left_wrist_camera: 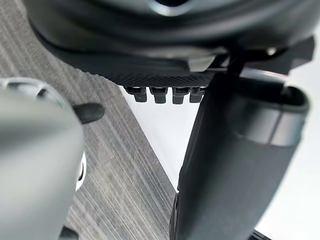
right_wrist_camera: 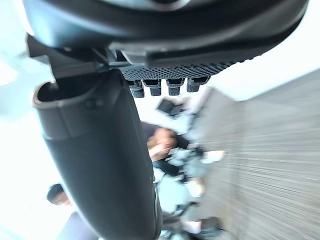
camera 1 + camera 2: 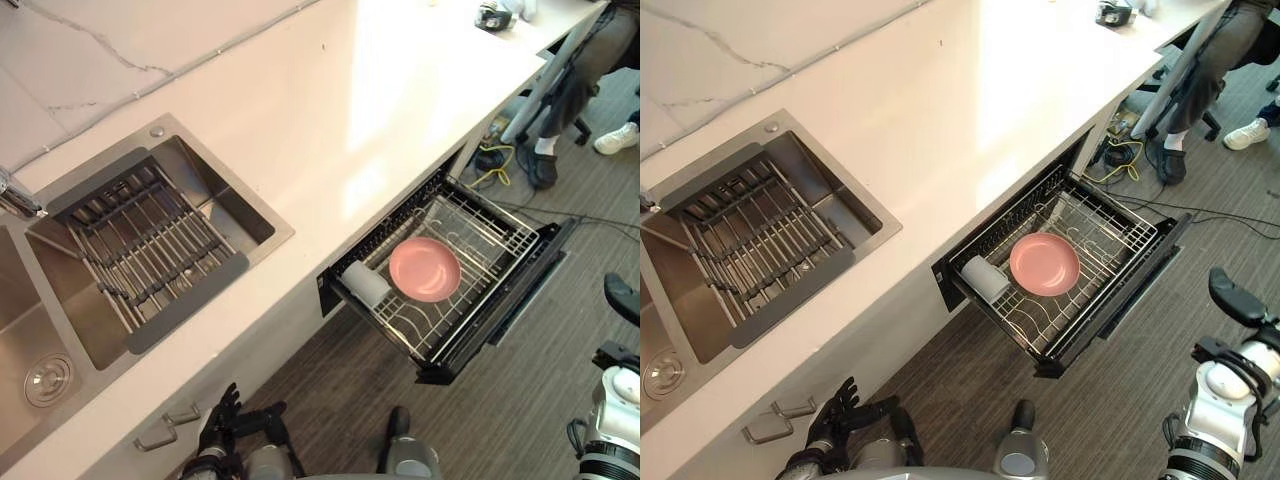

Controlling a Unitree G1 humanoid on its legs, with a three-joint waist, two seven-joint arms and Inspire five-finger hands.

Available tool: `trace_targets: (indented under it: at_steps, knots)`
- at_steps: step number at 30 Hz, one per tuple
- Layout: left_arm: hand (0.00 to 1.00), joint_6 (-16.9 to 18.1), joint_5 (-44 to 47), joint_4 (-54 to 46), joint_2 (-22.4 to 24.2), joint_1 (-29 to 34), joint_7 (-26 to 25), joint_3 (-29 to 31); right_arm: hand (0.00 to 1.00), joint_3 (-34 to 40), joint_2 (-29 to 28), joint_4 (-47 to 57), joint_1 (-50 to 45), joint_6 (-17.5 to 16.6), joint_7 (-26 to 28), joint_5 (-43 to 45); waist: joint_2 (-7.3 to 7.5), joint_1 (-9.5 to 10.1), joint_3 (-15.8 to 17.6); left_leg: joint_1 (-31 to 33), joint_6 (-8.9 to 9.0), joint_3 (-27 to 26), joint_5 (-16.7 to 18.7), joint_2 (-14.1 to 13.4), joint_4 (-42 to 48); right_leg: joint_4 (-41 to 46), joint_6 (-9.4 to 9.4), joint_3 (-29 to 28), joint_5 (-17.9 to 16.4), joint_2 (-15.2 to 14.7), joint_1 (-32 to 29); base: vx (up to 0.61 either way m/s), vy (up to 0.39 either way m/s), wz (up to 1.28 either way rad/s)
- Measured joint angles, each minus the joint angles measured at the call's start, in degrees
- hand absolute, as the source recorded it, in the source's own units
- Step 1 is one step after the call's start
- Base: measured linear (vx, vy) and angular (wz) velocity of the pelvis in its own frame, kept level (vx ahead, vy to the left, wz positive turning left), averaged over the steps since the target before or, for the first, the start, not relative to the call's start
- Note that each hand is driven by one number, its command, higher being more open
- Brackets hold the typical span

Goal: Walk over to the sink, pick up the cup, carry it to the dishwasher, place the cup inside the dishwasher, then close the dishwasher door

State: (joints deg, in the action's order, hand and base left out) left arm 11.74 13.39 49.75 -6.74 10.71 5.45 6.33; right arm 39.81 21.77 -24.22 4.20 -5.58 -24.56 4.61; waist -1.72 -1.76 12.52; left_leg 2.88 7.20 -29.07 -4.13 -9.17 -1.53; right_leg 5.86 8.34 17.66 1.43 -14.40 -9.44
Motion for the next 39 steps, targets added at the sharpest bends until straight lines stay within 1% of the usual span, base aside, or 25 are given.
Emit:
trace_targets:
  at_steps: [1,2,3,5,6,7,9,10,11,14,16,18,19,22,24,25,26,28,31,32,33,35,36,37,39]
  knots:
    - [1.0,0.0,0.2,0.3,0.1,-0.1,0.1,-0.1,0.0,-0.1,0.4,-1.2,0.6,0.1,0.3,2.0,-0.41,-0.26,0.3,0.8,-0.04,-0.3,0.0,0.1,0.3,0.6,-0.02,-0.6,0.0,-0.2,-1.4,-0.14,0.016,-0.29]
    - [1.0,-0.1,1.1,0.7,0.4,-0.5,0.4,-0.4,0.0,-0.5,1.5,-3.7,2.2,0.4,1.1,5.9,-1.54,-0.89,1.5,2.8,-0.21,-0.8,-0.1,0.3,0.9,1.7,-0.3,-1.7,0.2,-0.6,-4.0,-0.07,0.01,-0.21]
    - [1.0,-0.1,1.3,0.7,0.6,-0.9,0.5,-0.8,0.0,-0.8,2.2,-4.8,2.9,0.6,1.5,7.5,-2.15,-0.96,2.4,3.7,-0.39,-1.1,-0.3,0.3,1.2,2.1,-0.49,-2.1,0.5,-0.7,-5.2,-0.09,0.008,-0.21]
    - [1.0,0.0,3.6,0.6,1.4,-2.7,0.5,-2.2,0.0,-2.1,4.2,-7.2,5.8,1.0,4.5,15.6,-4.93,-0.96,6.8,6.8,-1.64,-1.7,-1.2,0.3,1.9,2.2,-0.92,-3.5,2.2,-0.4,-8.9,-0.06,-0.012,-0.22]
    - [1.0,0.0,3.7,0.5,1.6,-3.2,0.4,-2.6,0.0,-2.2,4.2,-7.2,6.7,1.1,5.4,17.4,-5.57,-0.95,8.1,7.2,-1.81,-1.7,-1.4,0.3,1.9,2.2,-1.07,-3.9,2.6,-0.2,-9.4,-0.05,-0.019,-0.22]
    - [1.0,0.1,3.7,0.2,2.2,-3.6,-0.2,-3.5,0.0,-3.1,4.2,-7.2,8.3,1.2,7.4,20.5,-6.63,-0.88,10.0,8.0,-2.08,-1.7,-1.7,0.2,2.0,2.2,-1.26,-4.5,3.0,0.0,-10.7,-0.03,-0.018,-0.16]
    - [1.0,0.7,5.2,0.0,3.3,-3.7,-0.8,-5.0,0.0,-5.4,4.3,-7.7,11.2,1.2,10.0,22.7,-8.12,-0.54,10.8,10.6,-2.32,-1.8,-2.1,0.4,2.0,2.5,-1.42,-5.0,3.5,0.0,-13.6,-0.01,-0.009,-0.06]
    - [1.0,0.9,5.3,-0.1,3.4,-3.8,-0.9,-5.3,0.0,-5.7,4.3,-7.8,11.6,1.2,10.2,22.8,-8.28,-0.47,10.9,10.8,-2.35,-1.8,-2.2,0.4,2.0,2.6,-1.42,-5.1,3.5,-0.1,-13.9,0.01,0.004,0.03]
    - [1.0,1.2,5.4,-0.3,3.7,-4.7,-1.4,-6.4,0.0,-7.0,5.0,-7.9,13.6,1.1,11.2,22.7,-8.79,-0.11,12.0,11.3,-2.46,-1.8,-2.3,0.7,1.9,3.1,-1.42,-5.2,3.5,-0.4,-14.7,0.0,0.013,0.05]
    - [1.0,1.4,5.7,-0.3,4.6,-6.3,-1.6,-8.0,0.0,-9.6,7.0,-7.6,16.8,0.9,12.5,22.7,-9.88,1.0,12.8,12.8,-2.95,-1.3,-2.6,1.8,1.6,3.6,-1.16,-5.3,3.7,-1.5,-16.3,0.01,0.035,0.13]
    - [1.0,1.7,6.3,-0.4,5.2,-6.9,-1.6,-8.0,0.0,-9.8,7.0,-7.1,18.4,0.2,11.9,22.9,-10.68,1.34,13.3,13.2,-3.2,-0.1,-2.8,2.6,1.5,4.1,-1.11,-5.1,3.6,-2.3,-16.7,0.03,0.045,0.16]
    - [1.0,1.8,8.0,-0.4,5.7,-7.1,-1.6,-8.1,0.0,-10.1,7.2,-6.1,18.4,-0.5,11.9,22.9,-11.35,1.39,13.5,13.2,-3.21,3.0,-2.8,3.8,1.2,5.3,-0.52,-4.9,3.2,-3.5,-17.1,0.05,0.041,0.17]
    - [1.0,1.9,8.1,-0.4,5.8,-7.2,-1.5,-8.1,0.0,-10.1,7.2,-6.0,18.5,-0.7,11.9,22.9,-11.49,1.4,13.5,13.2,-3.21,3.5,-2.8,4.1,1.1,5.7,-0.38,-4.9,3.1,-3.8,-17.2,0.04,0.04,0.22]
    - [1.0,2.7,10.3,-0.5,5.9,-7.5,-1.0,-10.0,0.0,-10.2,7.2,-5.8,18.9,-1.4,11.7,22.9,-12.52,1.19,13.8,13.0,-3.69,6.3,-3.1,5.9,0.9,9.2,0.18,-3.8,1.5,-6.3,-17.3,0.0,0.041,0.38]
    - [1.0,3.0,10.6,-0.4,6.6,-7.4,-0.2,-10.2,0.0,-10.2,7.3,-5.9,20.0,-1.4,11.4,22.8,-13.38,0.99,13.7,12.4,-4.6,8.9,-4.2,7.6,-0.1,12.3,0.69,-2.3,0.0,-8.7,-16.8,-0.02,0.028,0.55]
    - [1.0,3.0,11.2,-0.4,6.8,-7.4,-0.1,-10.2,0.0,-10.3,7.3,-6.0,20.2,-1.4,11.4,22.7,-13.53,0.99,13.5,12.2,-4.7,9.5,-4.5,8.0,-0.5,12.9,0.82,-1.7,-0.3,-9.3,-16.5,-0.01,0.02,0.7]
    - [1.0,3.1,12.6,-0.4,7.2,-7.4,0.0,-10.2,0.0,-10.7,7.3,-6.3,20.4,-1.4,11.3,22.3,-13.81,1.0,13.3,11.4,-4.83,11.7,-5.1,9.0,-1.3,14.4,1.19,0.0,-1.3,-10.8,-15.2,-0.01,0.025,0.73]
    - [1.0,3.1,13.1,-0.4,7.6,-7.2,0.4,-10.2,0.0,-10.7,7.6,-7.4,20.5,-1.3,10.6,21.7,-14.14,1.0,13.1,10.2,-4.96,14.4,-5.9,10.2,-2.4,16.2,1.75,2.3,-2.5,-12.8,-13.1,-0.01,0.029,0.81]
    - [1.0,3.5,15.0,-0.4,7.7,-6.2,1.2,-10.2,0.0,-11.1,9.8,-11.2,22.7,-1.3,10.4,21.0,-14.61,1.01,12.8,8.7,-5.36,18.9,-7.0,12.9,-3.4,19.8,2.93,6.0,-5.1,-17.2,-10.1,-0.02,0.031,0.78]
    - [1.0,3.5,15.2,-0.3,7.9,-5.0,1.5,-10.2,0.0,-11.9,11.1,-13.4,24.6,-1.3,10.4,20.6,-15.04,1.04,12.4,8.4,-5.4,20.1,-7.1,14.0,-3.4,20.8,3.2,6.9,-5.9,-18.8,-9.3,-0.02,0.044,0.68]
    - [1.0,3.4,15.3,0.0,8.1,-4.2,1.9,-10.2,0.0,-12.6,11.9,-14.4,25.3,-1.3,10.4,20.6,-15.37,1.04,12.2,8.2,-5.5,20.6,-7.2,14.5,-3.4,21.2,3.47,7.5,-6.1,-19.5,-8.7,0.01,0.067,0.6]
    - [1.0,3.2,17.1,0.8,8.7,-1.9,2.5,-10.0,0.0,-15.3,15.0,-18.7,27.8,-1.2,10.5,20.5,-16.8,1.21,11.1,7.1,-6.07,22.6,-7.6,15.9,-3.4,22.2,4.37,9.9,-6.6,-21.4,-5.9,0.05,0.068,0.54]
    - [1.0,3.1,16.8,2.3,8.8,-0.9,3.6,-10.2,1.0,-17.4,16.7,-22.0,29.7,-1.1,11.5,20.4,-17.62,1.9,10.5,6.0,-6.31,23.5,-7.7,16.4,-3.4,22.3,4.86,11.0,-7.0,-22.1,-4.0,0.05,0.041,0.36]
    - [1.0,3.0,16.5,3.0,9.0,-0.5,4.1,-10.3,1.0,-18.7,17.4,-23.0,30.3,-0.9,12.4,20.3,-17.76,2.12,10.4,5.7,-6.3,23.8,-7.7,16.5,-3.4,22.3,4.92,11.4,-7.0,-22.2,-3.3,0.05,0.024,0.27]
    - [1.0,2.9,16.1,4.5,9.2,-0.3,5.0,-10.3,1.0,-25.3,19.0,-25.2,32.5,0.0,16.9,18.3,-18.41,2.66,9.8,5.5,-6.33,24.8,-7.8,16.4,-3.4,22.6,4.99,12.9,-7.6,-22.2,-2.1,0.03,-0.001,0.23]
